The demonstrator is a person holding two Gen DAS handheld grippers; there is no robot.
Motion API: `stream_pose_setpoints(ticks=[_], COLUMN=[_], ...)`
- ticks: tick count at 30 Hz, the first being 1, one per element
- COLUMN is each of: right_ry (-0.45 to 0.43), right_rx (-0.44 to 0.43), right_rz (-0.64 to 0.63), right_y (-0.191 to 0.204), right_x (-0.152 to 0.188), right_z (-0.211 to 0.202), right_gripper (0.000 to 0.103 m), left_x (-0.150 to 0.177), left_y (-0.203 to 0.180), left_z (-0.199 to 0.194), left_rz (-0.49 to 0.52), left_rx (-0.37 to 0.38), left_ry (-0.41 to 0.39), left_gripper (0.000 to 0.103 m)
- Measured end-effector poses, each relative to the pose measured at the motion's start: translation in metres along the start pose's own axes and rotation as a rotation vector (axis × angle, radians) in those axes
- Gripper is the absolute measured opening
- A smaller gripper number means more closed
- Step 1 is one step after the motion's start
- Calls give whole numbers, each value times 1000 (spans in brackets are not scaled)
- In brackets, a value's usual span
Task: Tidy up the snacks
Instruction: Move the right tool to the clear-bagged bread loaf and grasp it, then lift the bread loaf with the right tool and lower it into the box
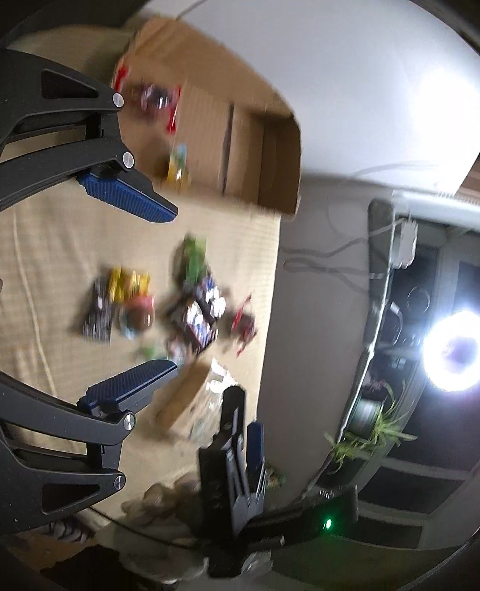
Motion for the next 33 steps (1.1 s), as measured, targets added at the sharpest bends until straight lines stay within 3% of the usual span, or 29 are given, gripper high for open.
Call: stream_pose_setpoints(ticks=[9,13,22,33], right_ry=[75,104,154,208], right_rx=[-5,-40,-126,-225], right_rz=[108,146,162,200], right_y=[-76,-92,-95,-83], right_x=[24,32,45,57], right_z=[14,21,37,45], right_gripper=[99,99,91,68], left_x=[7,10,16,22], left_y=[-57,-77,-107,-121], left_z=[35,54,95,124], left_rz=[5,-20,-87,-144], left_rx=[102,145,224,274], left_ry=[67,105,185,248], left_gripper=[77,77,77,77])
Point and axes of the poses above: each gripper's, at about its wrist camera, not at the fingertips, and z roughly the way its jaws point, y to its left, x to its underside, the point moved 8 cm from there along z, roughly the way its jaws point, and after that the axes turned 3 degrees about -y, right-handed, at the moved point
